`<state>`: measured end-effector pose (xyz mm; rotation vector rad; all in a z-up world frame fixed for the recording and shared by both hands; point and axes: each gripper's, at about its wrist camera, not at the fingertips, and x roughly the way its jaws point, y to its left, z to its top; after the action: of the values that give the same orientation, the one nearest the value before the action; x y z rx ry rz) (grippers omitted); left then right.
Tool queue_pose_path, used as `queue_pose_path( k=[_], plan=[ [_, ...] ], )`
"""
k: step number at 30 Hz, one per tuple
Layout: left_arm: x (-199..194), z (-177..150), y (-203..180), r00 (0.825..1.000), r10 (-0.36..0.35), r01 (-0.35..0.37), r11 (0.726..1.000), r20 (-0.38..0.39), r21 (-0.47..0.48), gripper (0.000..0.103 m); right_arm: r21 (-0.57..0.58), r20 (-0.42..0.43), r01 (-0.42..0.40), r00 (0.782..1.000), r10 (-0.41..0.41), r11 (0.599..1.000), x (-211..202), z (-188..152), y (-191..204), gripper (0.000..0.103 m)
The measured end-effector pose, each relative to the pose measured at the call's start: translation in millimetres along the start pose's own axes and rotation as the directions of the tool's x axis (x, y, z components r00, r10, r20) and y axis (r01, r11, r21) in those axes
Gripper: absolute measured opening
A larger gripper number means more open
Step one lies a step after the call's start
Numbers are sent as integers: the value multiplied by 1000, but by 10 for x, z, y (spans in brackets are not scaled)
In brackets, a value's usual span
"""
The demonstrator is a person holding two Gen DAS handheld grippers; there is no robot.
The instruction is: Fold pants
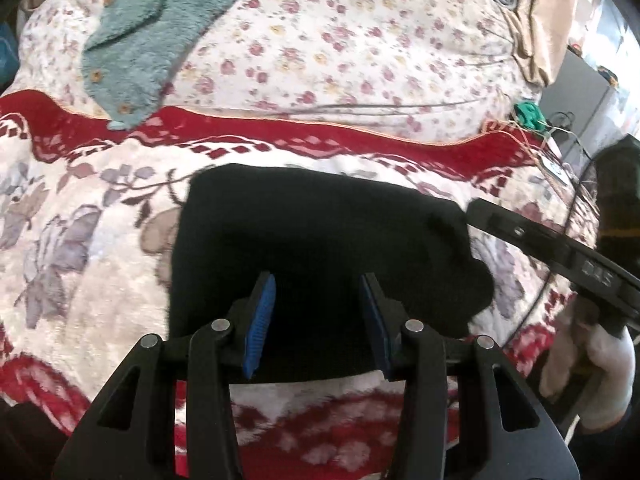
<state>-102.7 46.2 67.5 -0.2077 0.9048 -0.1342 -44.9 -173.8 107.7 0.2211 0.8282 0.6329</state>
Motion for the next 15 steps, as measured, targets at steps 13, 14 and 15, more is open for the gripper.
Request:
queue_pose_path(
  k=[13, 14, 15],
  plan=[
    [-61, 15, 227, 994, 104, -104, 994, 18, -30, 42, -55, -23, 38, 999, -39, 998, 163, -143, 272, 53],
    [-65, 12, 234, 994, 107, -107, 994, 18, -33, 42, -60, -22, 41, 999, -43, 997, 170, -146, 285, 53],
    [-71, 9, 243, 994, 109, -108, 993, 18, -35, 42, -66, -20, 45, 999, -46, 997, 174, -154, 300, 53]
  ],
)
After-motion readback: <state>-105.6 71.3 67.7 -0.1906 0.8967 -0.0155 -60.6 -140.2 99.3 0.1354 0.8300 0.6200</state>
